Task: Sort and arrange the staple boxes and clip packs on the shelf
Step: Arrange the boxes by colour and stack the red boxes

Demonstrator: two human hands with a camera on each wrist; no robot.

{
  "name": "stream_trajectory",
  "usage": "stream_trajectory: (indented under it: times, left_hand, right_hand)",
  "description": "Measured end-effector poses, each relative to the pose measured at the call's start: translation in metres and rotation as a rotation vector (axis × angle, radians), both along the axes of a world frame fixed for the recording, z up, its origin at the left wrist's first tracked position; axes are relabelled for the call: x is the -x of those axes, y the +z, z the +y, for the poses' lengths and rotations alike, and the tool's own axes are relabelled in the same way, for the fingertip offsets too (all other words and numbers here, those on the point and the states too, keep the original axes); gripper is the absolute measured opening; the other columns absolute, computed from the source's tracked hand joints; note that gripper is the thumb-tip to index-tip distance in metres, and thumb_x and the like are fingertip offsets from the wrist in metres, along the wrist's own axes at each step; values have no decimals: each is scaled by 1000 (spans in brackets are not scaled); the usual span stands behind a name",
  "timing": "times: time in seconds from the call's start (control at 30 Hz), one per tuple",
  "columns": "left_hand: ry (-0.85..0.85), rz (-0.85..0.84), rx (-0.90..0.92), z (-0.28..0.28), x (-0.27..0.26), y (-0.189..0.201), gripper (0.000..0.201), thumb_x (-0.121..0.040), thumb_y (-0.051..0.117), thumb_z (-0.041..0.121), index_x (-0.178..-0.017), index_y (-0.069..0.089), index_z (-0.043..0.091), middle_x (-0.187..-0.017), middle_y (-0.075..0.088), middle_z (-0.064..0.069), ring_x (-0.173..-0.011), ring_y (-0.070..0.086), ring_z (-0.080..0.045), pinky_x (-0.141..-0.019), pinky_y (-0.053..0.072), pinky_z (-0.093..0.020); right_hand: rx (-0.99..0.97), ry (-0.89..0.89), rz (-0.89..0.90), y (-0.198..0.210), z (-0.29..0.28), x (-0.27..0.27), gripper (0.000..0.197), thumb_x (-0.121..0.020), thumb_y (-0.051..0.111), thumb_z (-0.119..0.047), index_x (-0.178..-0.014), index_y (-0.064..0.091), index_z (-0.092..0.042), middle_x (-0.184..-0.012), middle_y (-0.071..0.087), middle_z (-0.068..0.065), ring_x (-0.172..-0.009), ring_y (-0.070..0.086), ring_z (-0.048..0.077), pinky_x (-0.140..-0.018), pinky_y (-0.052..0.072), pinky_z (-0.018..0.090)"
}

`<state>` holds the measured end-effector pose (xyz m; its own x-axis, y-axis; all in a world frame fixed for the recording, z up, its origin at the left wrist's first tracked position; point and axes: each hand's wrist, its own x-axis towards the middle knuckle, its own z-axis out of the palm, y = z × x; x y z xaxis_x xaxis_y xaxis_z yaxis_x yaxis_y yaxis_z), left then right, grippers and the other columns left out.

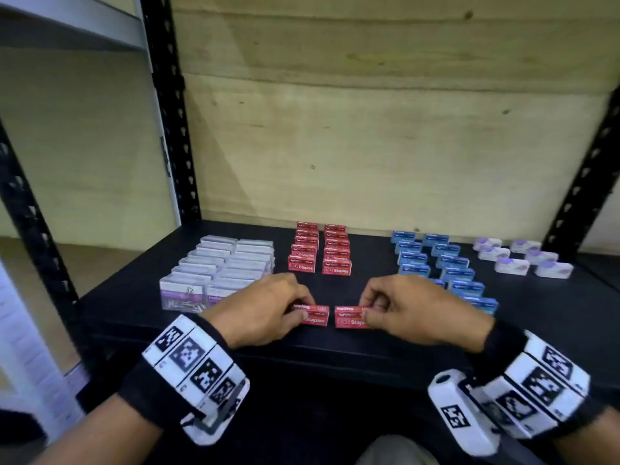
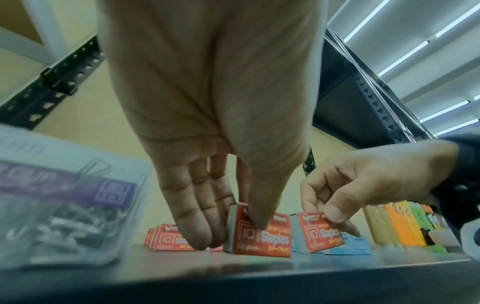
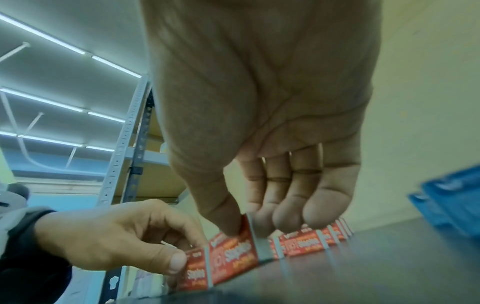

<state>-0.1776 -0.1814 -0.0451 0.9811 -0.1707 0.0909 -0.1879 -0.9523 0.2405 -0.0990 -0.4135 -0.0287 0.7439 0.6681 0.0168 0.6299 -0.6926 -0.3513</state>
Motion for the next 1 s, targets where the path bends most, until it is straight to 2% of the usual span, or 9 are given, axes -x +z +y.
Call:
stream_trajectory:
  times: [0.07, 0.23, 0.33, 0.37, 0.43, 0.53, 0.83, 1.0]
  left_hand:
    - [-21, -51, 65, 3, 3, -10, 23, -97, 53, 38, -119, 61, 35, -103, 48, 15, -96, 43, -1, -91, 36, -19]
    - [-21, -151, 230, 5, 4, -32, 22, -97, 53, 35, -119, 57, 36, -106, 48, 20, -95, 47, 6, -91, 41, -19]
    - [-14, -185, 297, 6, 5, -43, 23, -97, 55, 33, -119, 57, 35, -105, 51, 21, -95, 49, 6, -87, 41, -16]
    - [-10, -192, 324, 6, 6, -47, 23, -97, 55, 33, -120, 58, 34, -105, 52, 20, -96, 50, 6, -87, 41, -16]
    - [1, -206, 358, 7, 8, -52, 23, -98, 54, 32, -121, 58, 34, -106, 54, 21, -98, 50, 6, -86, 40, -12]
    - [17, -214, 375, 7, 10, -55, 25, -98, 54, 32, -123, 57, 36, -107, 55, 21, -99, 50, 6, -83, 38, -8]
    - [24, -237, 363, 6, 11, -59, 27, -99, 52, 34, -125, 56, 37, -109, 56, 20, -101, 52, 3, -88, 43, -17]
    - [25, -230, 356, 7, 11, -59, 27, -99, 51, 35, -125, 55, 38, -108, 55, 21, -101, 51, 4, -88, 42, -17]
  right_hand:
    - [-108, -9, 49, -12, -5, 2, 9, -86, 69, -37, -90, 67, -29, -76, 68, -11, -65, 59, -1, -67, 52, 23]
    - [-345, -4, 111, -36, -8, 4, 4, -88, 72, -30, -90, 69, -28, -71, 63, -10, -62, 53, 1, -62, 48, 23]
    - [-438, 18, 181, -43, -9, 2, 7, -88, 74, -28, -93, 72, -25, -78, 66, 0, -68, 54, 3, -66, 48, 22]
    - [-474, 23, 211, -44, -10, 2, 7, -88, 74, -26, -94, 73, -23, -78, 66, 1, -68, 54, 3, -66, 46, 19]
    - [-532, 36, 251, -46, -12, 2, 8, -88, 74, -22, -95, 75, -20, -75, 64, -6, -67, 51, -2, -63, 41, 11]
    - [-542, 45, 248, -48, -15, 1, 10, -87, 74, -24, -97, 76, -22, -73, 65, -12, -63, 49, -5, -60, 37, 8]
    - [-549, 47, 209, -51, -17, 0, 12, -86, 74, -27, -98, 77, -27, -71, 65, -15, -59, 46, -4, -57, 35, 9]
    - [-549, 48, 203, -50, -16, 1, 13, -86, 74, -27, -98, 77, -27, -70, 65, -17, -59, 47, -5, -57, 35, 9]
